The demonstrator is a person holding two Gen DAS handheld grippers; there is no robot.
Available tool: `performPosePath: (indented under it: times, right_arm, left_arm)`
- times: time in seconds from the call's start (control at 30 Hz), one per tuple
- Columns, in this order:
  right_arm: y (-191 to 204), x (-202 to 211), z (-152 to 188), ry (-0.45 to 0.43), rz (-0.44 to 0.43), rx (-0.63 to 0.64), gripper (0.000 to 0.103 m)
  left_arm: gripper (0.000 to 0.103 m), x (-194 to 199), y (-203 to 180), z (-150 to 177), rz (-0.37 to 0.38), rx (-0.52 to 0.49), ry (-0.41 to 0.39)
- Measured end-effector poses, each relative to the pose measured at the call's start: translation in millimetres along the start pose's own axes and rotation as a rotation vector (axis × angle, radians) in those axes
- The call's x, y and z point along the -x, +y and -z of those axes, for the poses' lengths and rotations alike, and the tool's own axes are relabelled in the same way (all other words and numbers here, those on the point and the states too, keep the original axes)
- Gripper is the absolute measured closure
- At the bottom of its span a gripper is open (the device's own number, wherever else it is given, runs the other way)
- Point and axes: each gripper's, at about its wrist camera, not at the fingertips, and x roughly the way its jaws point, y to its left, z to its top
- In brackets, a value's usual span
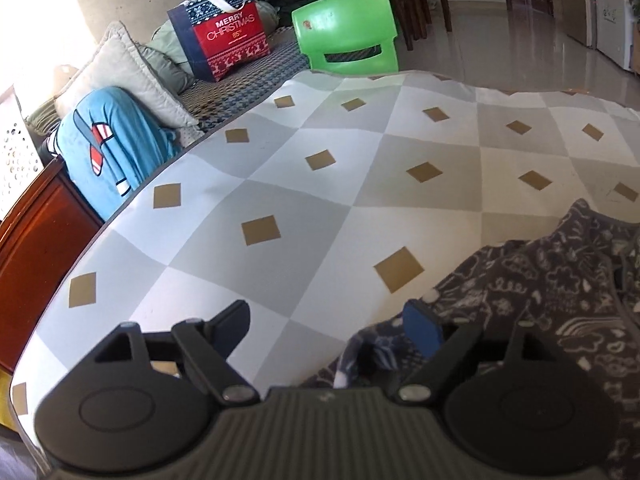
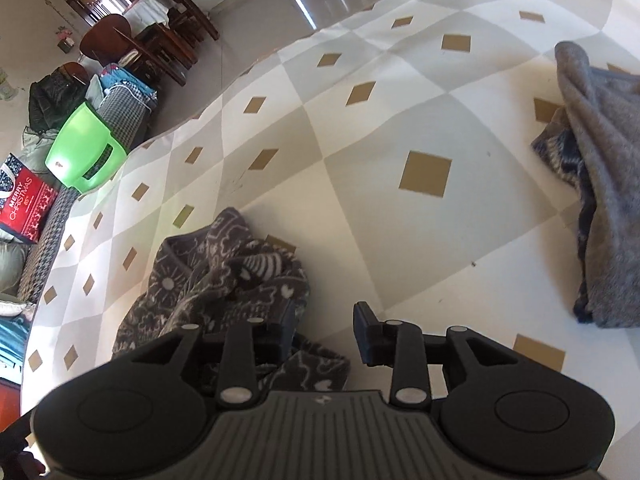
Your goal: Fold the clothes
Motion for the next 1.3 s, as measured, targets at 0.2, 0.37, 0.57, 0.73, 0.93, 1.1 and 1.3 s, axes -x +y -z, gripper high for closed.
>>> performPosePath:
  times: [0.2,0.37,0.57,0.73,0.93,1.1,1.3]
  right_arm:
    - [11.7,-20.1,8.7,0.076,0.035,0.036,0.064]
    - [17.3,-30.9,13.4,0.119,0.065,0.07,0.058]
    - [15.5,-40.1,17.3,0.175,0.068,0.094,0.049]
    - [10.2,-50.4,23.6,0.228,0.013,0.042,0.048]
    - [9.1,-55.6,33.7,0.221,-0.027,0.004,0.073]
    - [13.4,-43.8,29.8,0.162,-0.02,0.009,0.093]
    - [4.5,-3.6,1.0,-0.033,0.051,-0.011,0.093]
  left_arm:
    - [0.012,3.7,-34.7,2.3,0.105,-0.059,-0.004]
    - [0.012,6.1,-67.6,10.6,0.15,-0.162,-0.012]
    - [0.012,4.8,-93.5,20.4,0.165,-0.26,-0.005]
    - [0.012,3.3,-103.9,25.2,0.171,-0.291,0.004]
    - [0.011,-3.4,-104.0,29.0,0.167,-0.289,0.039]
    - [0.011,-3.4,-102.5,28.2,0.153,-0.286,0.036]
    - [0.009,-3.1,-107.5,32.6,0.137,-0.324,0.026]
